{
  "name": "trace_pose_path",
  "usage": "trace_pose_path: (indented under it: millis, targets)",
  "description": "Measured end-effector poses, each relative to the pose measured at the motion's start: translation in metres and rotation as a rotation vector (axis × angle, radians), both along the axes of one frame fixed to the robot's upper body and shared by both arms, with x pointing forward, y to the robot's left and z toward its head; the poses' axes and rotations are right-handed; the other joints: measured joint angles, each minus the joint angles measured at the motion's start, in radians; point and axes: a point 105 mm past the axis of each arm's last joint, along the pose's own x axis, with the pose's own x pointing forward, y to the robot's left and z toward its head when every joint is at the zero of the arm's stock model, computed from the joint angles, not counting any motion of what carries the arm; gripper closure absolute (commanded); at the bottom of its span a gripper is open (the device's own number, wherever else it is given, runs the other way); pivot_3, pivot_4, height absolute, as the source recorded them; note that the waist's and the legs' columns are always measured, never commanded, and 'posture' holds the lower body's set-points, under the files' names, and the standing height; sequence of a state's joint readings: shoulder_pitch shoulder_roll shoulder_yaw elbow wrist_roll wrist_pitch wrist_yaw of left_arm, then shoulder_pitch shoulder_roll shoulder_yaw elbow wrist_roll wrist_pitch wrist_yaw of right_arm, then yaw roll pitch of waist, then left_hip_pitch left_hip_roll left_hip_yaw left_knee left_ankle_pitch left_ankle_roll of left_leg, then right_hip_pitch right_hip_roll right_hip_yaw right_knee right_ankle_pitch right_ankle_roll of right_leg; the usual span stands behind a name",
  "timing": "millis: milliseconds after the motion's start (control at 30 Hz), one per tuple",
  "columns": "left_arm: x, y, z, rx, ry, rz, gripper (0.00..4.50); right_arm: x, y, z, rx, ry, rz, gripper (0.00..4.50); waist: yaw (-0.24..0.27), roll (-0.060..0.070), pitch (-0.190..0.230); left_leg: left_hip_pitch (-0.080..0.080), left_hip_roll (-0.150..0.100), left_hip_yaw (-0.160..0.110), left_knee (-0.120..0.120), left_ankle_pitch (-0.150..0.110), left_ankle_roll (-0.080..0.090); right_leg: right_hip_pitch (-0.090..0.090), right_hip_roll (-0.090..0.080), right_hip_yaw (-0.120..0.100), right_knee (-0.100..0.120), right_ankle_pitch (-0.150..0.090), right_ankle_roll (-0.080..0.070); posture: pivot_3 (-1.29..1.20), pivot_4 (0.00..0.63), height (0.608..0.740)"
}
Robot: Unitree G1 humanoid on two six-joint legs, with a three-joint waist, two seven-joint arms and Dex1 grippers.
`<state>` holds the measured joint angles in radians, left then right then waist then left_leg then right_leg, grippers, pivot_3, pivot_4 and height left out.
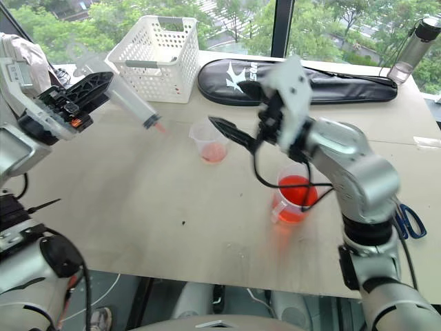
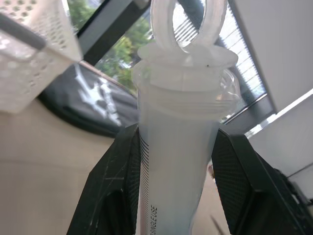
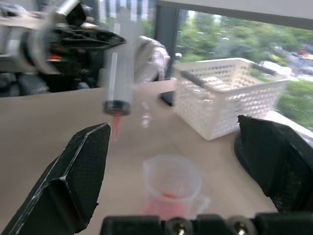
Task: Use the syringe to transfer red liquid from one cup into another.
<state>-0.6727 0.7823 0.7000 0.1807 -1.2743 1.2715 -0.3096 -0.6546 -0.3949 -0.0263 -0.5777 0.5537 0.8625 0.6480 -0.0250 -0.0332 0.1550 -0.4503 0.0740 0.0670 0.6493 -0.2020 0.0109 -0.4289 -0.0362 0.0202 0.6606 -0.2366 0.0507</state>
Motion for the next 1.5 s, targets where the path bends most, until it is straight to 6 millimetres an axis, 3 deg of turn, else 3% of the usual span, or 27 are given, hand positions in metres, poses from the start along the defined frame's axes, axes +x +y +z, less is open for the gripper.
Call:
trace_pose_path:
  millis: [67, 233, 267, 400, 467, 667, 933, 967, 1100, 1133, 1333, 1500]
  targets:
    - [-0.005, 0.012, -0.007, 0.07, 0.076, 0.02, 2.98, -0.012, -0.013, -0.004, -0.022, 0.008, 0.041, 0.0, 0.004, 0.0, 0.0, 0.001, 0.0, 0.0, 0.0, 0.0, 0.0, 0.0, 0.0, 0.0, 0.001, 0.0, 0.0, 0.0, 0.15, 0.724]
    - [-0.023, 0.011, -0.038, 0.201, 0.325, -0.123, 2.98, -0.03, -0.032, -0.018, -0.076, 0.046, 0.079, 0.0, 0.009, 0.0, 0.0, 0.003, 0.0, 0.001, 0.0, 0.0, 0.0, 0.0, 0.0, 0.001, 0.001, -0.001, -0.001, 0.0, 0.15, 0.724]
    - [-0.025, 0.011, -0.052, 0.267, 0.399, -0.145, 2.98, -0.036, -0.036, -0.023, -0.087, 0.06, 0.084, 0.0, 0.013, 0.0, 0.0, 0.003, 0.0, 0.001, 0.0, 0.0, 0.0, 0.0, 0.0, 0.0, 0.001, -0.001, -0.001, 0.0, 0.15, 0.724]
    - [-0.017, 0.009, -0.099, 0.425, 0.575, -0.192, 2.98, -0.061, -0.045, -0.037, -0.127, 0.092, 0.13, 0.0, 0.027, 0.0, 0.0, 0.002, 0.0, 0.001, 0.0, 0.0, 0.0, 0.001, -0.001, 0.0, 0.0, -0.003, -0.005, 0.0, 0.15, 0.724]
    - [-0.011, 0.005, -0.112, 0.457, 0.608, -0.22, 2.98, -0.071, -0.046, -0.04, -0.131, 0.094, 0.154, 0.0, 0.033, -0.001, 0.0, 0.002, 0.0, 0.002, 0.001, 0.0, 0.0, 0.0, -0.001, 0.0, 0.0, -0.003, -0.005, 0.0, 0.15, 0.724]
    - [0.028, -0.006, -0.11, 0.541, 0.552, -0.257, 2.98, -0.096, -0.059, -0.052, -0.167, 0.098, 0.108, 0.0, 0.043, -0.002, 0.0, 0.002, 0.0, 0.001, 0.002, 0.0, 0.0, 0.001, 0.0, 0.001, 0.0, -0.003, -0.004, 0.0, 0.15, 0.724]
    - [0.047, -0.017, -0.126, 0.611, 0.554, -0.308, 2.98, -0.104, -0.062, -0.065, -0.182, 0.129, 0.013, 0.0, 0.037, -0.003, -0.001, 0.002, 0.0, 0.0, 0.003, 0.0, 0.001, 0.001, 0.001, 0.001, 0.0, -0.003, -0.004, 0.0, 0.15, 0.724]
    - [0.049, -0.017, -0.126, 0.616, 0.556, -0.302, 1.99, -0.103, -0.062, -0.069, -0.184, 0.142, 0.003, 0.0, 0.037, -0.003, -0.001, 0.002, 0.0, 0.0, 0.003, 0.0, 0.001, 0.002, 0.001, 0.001, 0.001, -0.003, -0.004, 0.0, 0.15, 0.724]
    - [0.05, -0.014, -0.13, 0.632, 0.568, -0.285, 0.3, -0.104, -0.06, -0.078, -0.194, 0.17, -0.009, 0.0, 0.037, -0.004, -0.001, 0.001, 0.0, 0.0, 0.003, 0.0, 0.001, 0.002, 0.001, 0.002, 0.0, -0.001, -0.001, 0.0, 0.15, 0.724]
    - [0.05, -0.014, -0.128, 0.624, 0.564, -0.283, 0.04, -0.104, -0.06, -0.079, -0.194, 0.171, -0.008, 0.0, 0.037, -0.004, -0.001, 0.001, 0.0, 0.0, 0.003, 0.0, 0.001, 0.002, 0.001, 0.002, 0.0, -0.001, -0.001, 0.0, 0.15, 0.724]
    - [0.048, -0.011, -0.11, 0.512, 0.502, -0.24, 0.04, -0.108, -0.066, -0.091, -0.198, 0.206, -0.04, 0.0, 0.036, -0.005, -0.001, 0.001, 0.0, -0.001, 0.003, 0.0, 0.001, 0.002, 0.001, 0.001, 0.0, -0.001, -0.001, 0.0, 0.15, 0.724]
    - [0.031, -0.024, -0.061, 0.486, 0.136, -0.194, 0.04, -0.117, -0.08, -0.099, -0.19, 0.249, -0.086, 0.0, 0.037, -0.005, -0.001, 0.003, 0.0, -0.001, 0.004, 0.0, 0.0, 0.005, -0.001, 0.0, 0.0, -0.001, 0.0, 0.0, 0.15, 0.724]
